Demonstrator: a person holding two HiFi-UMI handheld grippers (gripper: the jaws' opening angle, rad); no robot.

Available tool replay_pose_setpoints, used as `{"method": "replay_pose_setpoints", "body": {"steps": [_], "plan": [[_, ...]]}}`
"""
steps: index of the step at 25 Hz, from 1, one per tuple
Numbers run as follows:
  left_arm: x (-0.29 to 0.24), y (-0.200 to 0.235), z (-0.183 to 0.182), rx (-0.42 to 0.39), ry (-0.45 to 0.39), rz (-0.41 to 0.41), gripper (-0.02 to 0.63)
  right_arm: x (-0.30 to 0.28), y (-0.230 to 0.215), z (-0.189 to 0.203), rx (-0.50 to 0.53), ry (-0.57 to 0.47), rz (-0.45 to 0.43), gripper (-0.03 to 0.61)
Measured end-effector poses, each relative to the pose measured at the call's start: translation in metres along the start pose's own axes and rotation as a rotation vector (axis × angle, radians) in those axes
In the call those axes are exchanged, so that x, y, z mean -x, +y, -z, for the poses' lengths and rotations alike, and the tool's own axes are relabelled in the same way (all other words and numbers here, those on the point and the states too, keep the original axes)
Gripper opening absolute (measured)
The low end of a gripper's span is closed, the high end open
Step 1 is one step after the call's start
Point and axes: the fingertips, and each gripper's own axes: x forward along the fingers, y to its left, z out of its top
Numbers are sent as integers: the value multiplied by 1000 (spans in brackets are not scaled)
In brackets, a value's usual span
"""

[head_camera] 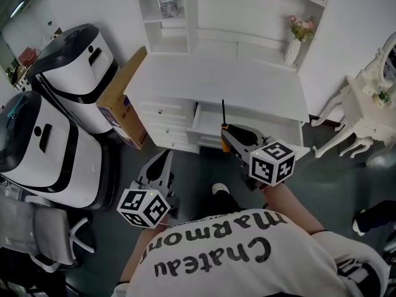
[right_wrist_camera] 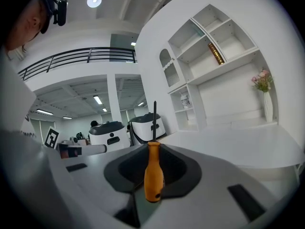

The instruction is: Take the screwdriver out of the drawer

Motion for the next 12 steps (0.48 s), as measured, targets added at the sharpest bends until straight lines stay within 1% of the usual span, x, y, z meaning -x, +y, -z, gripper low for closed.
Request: {"method": "replay_pose_setpoints", "body": {"steps": [3, 5, 12], "plan": [[7, 4, 7, 18, 5, -13, 23, 1, 0, 9, -16, 10, 2, 83], [10, 5, 8, 14, 7, -19, 23, 2, 1, 13, -24, 16, 3, 83], [14, 12, 9, 35, 5, -22, 23, -2, 1, 23, -22, 41, 10, 83]]}}
